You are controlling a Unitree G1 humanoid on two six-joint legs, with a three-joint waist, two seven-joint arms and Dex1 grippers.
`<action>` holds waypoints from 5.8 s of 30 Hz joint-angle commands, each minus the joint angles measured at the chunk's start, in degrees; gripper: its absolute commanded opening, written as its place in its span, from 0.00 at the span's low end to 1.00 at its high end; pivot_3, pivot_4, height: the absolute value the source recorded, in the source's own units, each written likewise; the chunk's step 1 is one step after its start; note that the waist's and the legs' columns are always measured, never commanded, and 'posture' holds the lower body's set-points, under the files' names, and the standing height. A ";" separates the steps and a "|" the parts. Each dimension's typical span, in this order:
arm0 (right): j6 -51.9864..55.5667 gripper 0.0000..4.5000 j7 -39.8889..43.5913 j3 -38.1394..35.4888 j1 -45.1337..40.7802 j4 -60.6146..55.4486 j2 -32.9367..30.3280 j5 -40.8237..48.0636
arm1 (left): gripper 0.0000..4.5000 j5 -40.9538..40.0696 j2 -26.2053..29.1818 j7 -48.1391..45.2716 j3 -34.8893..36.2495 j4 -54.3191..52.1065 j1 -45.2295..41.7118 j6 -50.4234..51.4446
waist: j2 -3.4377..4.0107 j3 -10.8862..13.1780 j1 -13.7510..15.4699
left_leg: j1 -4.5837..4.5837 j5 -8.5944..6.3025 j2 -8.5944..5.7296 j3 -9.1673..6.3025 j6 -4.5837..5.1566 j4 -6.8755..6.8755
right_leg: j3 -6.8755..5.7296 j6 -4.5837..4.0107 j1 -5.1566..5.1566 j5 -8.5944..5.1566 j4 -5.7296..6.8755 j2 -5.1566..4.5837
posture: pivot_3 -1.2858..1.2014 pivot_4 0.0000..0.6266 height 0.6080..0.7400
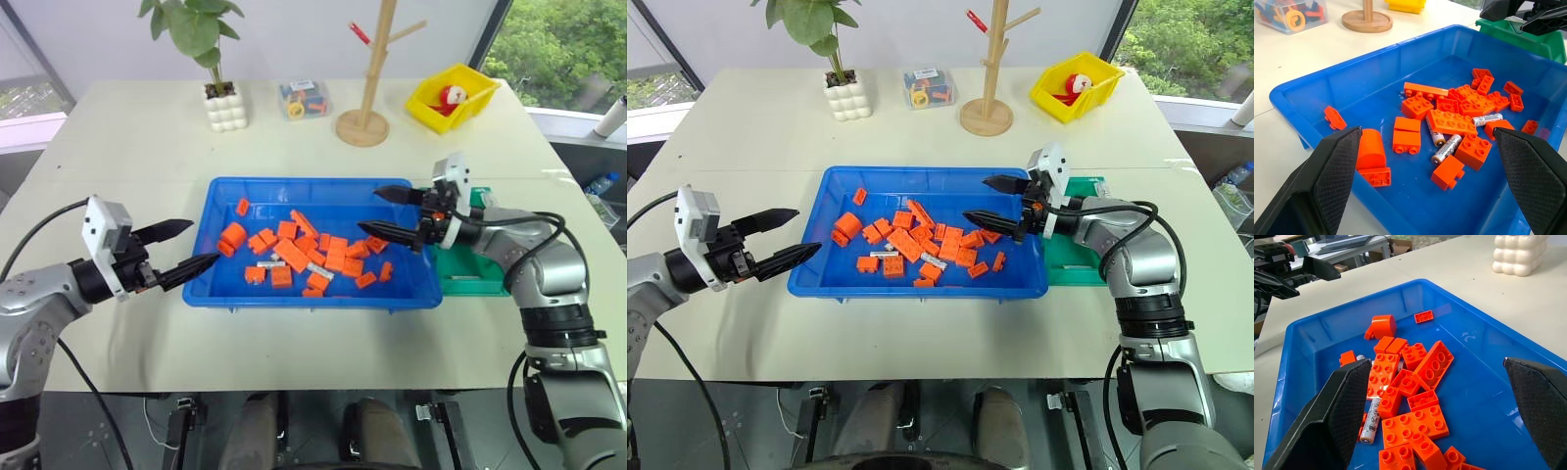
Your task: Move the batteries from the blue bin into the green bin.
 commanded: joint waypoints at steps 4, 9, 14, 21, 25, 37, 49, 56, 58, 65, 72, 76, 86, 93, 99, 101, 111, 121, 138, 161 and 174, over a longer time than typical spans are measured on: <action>-0.34 0.99 1.15 2.87 -6.04 -1.94 1.44 -0.30 | 1.00 -0.68 1.51 -0.66 2.07 -1.07 -0.24 -0.11 | 0.00 0.00 -0.17 | 0.00 0.00 0.01 0.00 0.00 -0.02 | 0.00 0.00 -0.04 0.00 0.01 0.01 | 0.52 0.24 1.00; -0.99 0.99 2.74 7.04 -10.83 -0.94 5.36 -0.98 | 1.00 -0.41 3.55 -1.95 3.34 0.05 0.02 -0.13 | 0.00 0.00 -0.19 | 0.00 0.00 0.02 0.00 0.00 -0.04 | 0.00 0.00 -0.05 0.00 0.02 0.03 | 0.52 0.24 1.00; -1.55 0.99 5.39 13.33 -12.90 0.24 10.11 -2.53 | 1.00 -0.74 5.32 -2.64 5.25 -1.05 1.19 0.22 | 0.00 0.00 -0.13 | 0.00 0.00 0.02 0.00 0.00 -0.03 | 0.00 0.00 -0.06 0.00 0.03 0.03 | 0.52 0.24 1.00; -2.84 0.99 7.94 18.19 -14.76 5.27 14.92 -5.39 | 1.00 -3.27 2.57 0.74 7.01 -6.13 3.53 1.22 | 0.00 0.00 -0.15 | 0.00 0.00 0.00 -0.01 -0.01 -0.03 | 0.01 0.00 -0.06 0.00 0.05 0.01 | 0.52 0.24 1.00; -5.97 0.99 9.03 21.65 -16.56 11.01 17.32 -9.73 | 1.00 -3.90 0.76 2.15 5.67 -10.54 7.25 2.00 | 0.00 0.00 -0.43 | 0.00 0.00 0.01 -0.02 -0.01 -0.05 | 0.01 0.00 -0.09 0.00 0.08 0.03 | 0.52 0.24 1.00; -18.38 0.99 10.06 27.41 -25.01 31.82 24.37 -22.63 | 1.00 -1.55 0.94 2.52 3.57 -11.26 8.01 1.12 | 0.00 0.00 -0.52 | 0.00 0.00 0.00 -0.01 -0.03 -0.05 | 0.03 -0.01 -0.15 0.00 0.11 0.06 | 0.52 0.24 1.00; -27.24 0.99 13.36 31.10 -30.09 42.59 24.76 -33.83 | 1.00 -1.55 -0.57 3.78 3.06 -10.48 6.21 0.29 | 0.00 0.00 -0.55 | 0.00 0.01 0.00 -0.01 -0.04 -0.06 | 0.05 -0.01 -0.16 0.00 0.11 0.08 | 0.52 0.24 1.00; -30.09 0.99 13.28 32.34 -30.18 43.75 25.55 -37.21 | 1.00 -0.86 -1.30 3.95 2.13 -9.80 5.49 -0.43 | -0.01 -0.02 -0.47 | 0.05 0.01 0.00 -0.02 -0.05 -0.05 | 0.05 -0.01 -0.09 0.00 0.11 0.07 | 0.52 0.24 1.00; -29.34 0.99 14.24 32.12 -30.15 42.32 26.15 -36.82 | 1.00 -0.75 -1.49 4.13 2.00 -9.89 5.54 -0.48 | -0.01 -0.02 -0.51 | 0.06 0.01 0.00 -0.02 -0.05 -0.05 | 0.05 -0.01 -0.09 0.00 0.12 0.07 | 0.52 0.24 1.00; -23.68 0.99 16.69 29.58 -30.22 35.36 26.29 -34.42 | 1.00 -0.73 -1.61 4.38 2.68 -10.51 6.71 -0.54 | -0.01 -0.02 -0.48 | 0.06 0.01 -0.01 -0.01 -0.05 -0.05 | 0.05 -0.02 -0.10 0.00 0.13 0.05 | 0.52 0.24 1.00; -24.52 0.99 15.92 31.09 -27.89 36.71 26.00 -36.98 | 1.00 -0.73 -1.63 4.60 2.43 -10.29 6.23 -0.61 | 0.00 -0.01 -0.46 | 0.06 0.00 0.00 -0.01 -0.06 -0.08 | 0.05 -0.02 -0.11 0.00 0.13 0.06 | 0.52 0.24 1.00; -26.52 0.99 14.09 31.96 -28.33 40.39 26.37 -39.31 | 1.00 -0.63 -1.55 4.60 2.36 -10.10 5.98 -0.70 | 0.00 -0.01 -0.55 | 0.06 0.00 0.00 0.00 -0.06 -0.08 | 0.05 -0.02 -0.13 0.00 0.13 0.06 | 0.52 0.24 1.00; -29.62 0.38 10.72 31.92 -32.15 47.97 29.26 -41.63 | 1.00 -0.27 -1.91 5.10 2.19 -10.29 5.82 -0.78 | -0.02 -0.04 -0.61 | 0.07 0.02 0.00 0.00 -0.08 -0.09 | 0.07 -0.02 -0.12 0.00 0.14 0.08 | 0.52 0.24 1.00; -29.99 0.27 11.12 31.41 -32.46 48.92 29.50 -42.27 | 1.00 -0.23 -2.32 5.90 2.36 -10.68 6.02 -1.08 | -0.02 -0.03 -0.58 | 0.09 0.02 0.00 -0.02 -0.10 -0.09 | 0.07 -0.03 -0.10 0.00 0.15 0.09 | 0.52 0.24 1.00; -29.61 0.27 11.20 30.01 -32.61 48.12 28.38 -41.55 | 1.00 -0.20 -2.24 5.94 2.61 -10.73 6.47 -1.21 | -0.02 -0.03 -0.53 | 0.09 0.02 0.00 -0.02 -0.09 -0.09 | 0.07 -0.03 -0.10 0.00 0.15 0.08 | 0.52 0.24 1.00; -29.60 0.50 11.54 29.86 -32.73 47.77 27.93 -41.49 | 1.00 -0.19 -2.09 5.78 2.57 -10.59 6.46 -1.18 | -0.02 -0.03 -0.53 | 0.09 0.02 0.00 -0.02 -0.09 -0.09 | 0.07 -0.03 -0.10 0.00 0.14 0.08 | 0.52 0.24 1.00; -30.15 0.99 11.38 29.79 -31.76 43.38 27.63 -41.33 | 1.00 -0.10 -1.81 5.32 2.12 -9.82 5.67 -1.10 | -0.01 -0.03 -0.62 | 0.09 0.02 0.01 -0.01 -0.09 -0.11 | 0.07 -0.03 -0.12 0.00 0.14 0.08 | 0.52 0.24 1.00; -23.36 0.99 6.66 26.84 -35.34 47.33 32.02 -40.09 | 1.00 0.12 -1.84 5.64 1.98 -10.42 6.13 -0.88 | 0.00 -0.02 -0.57 | 0.09 0.02 0.01 -0.01 -0.10 -0.14 | 0.07 -0.04 -0.13 0.00 0.14 0.08 | 0.52 0.24 1.00; -17.36 0.99 -0.13 24.87 -33.22 48.93 33.60 -39.54 | 1.00 0.29 -1.94 5.83 1.07 -9.60 4.89 -1.18 | 0.00 -0.02 -0.74 | 0.09 0.02 0.00 0.01 -0.10 -0.17 | 0.07 -0.05 -0.16 0.01 0.14 0.07 | 0.52 0.24 1.00; -24.63 0.02 -0.37 26.55 -34.19 56.99 34.02 -43.03 | 1.00 -0.78 -1.20 5.75 2.13 -11.16 6.35 -0.75 | -0.01 -0.02 -1.75 | 0.09 0.02 0.01 -0.03 -0.11 -0.18 | 0.07 -0.05 -0.14 0.01 0.18 0.08 | 0.52 0.24 1.00; -17.18 0.02 3.98 17.64 -42.34 37.80 25.70 -35.45 | 1.00 -2.89 -1.08 0.03 -1.78 -4.88 -3.44 -0.96 | 0.02 0.04 -1.70 | -0.09 0.03 -0.01 -0.02 -0.11 -0.14 | 0.08 -0.05 -0.31 0.01 0.19 0.07 | 0.52 0.24 1.00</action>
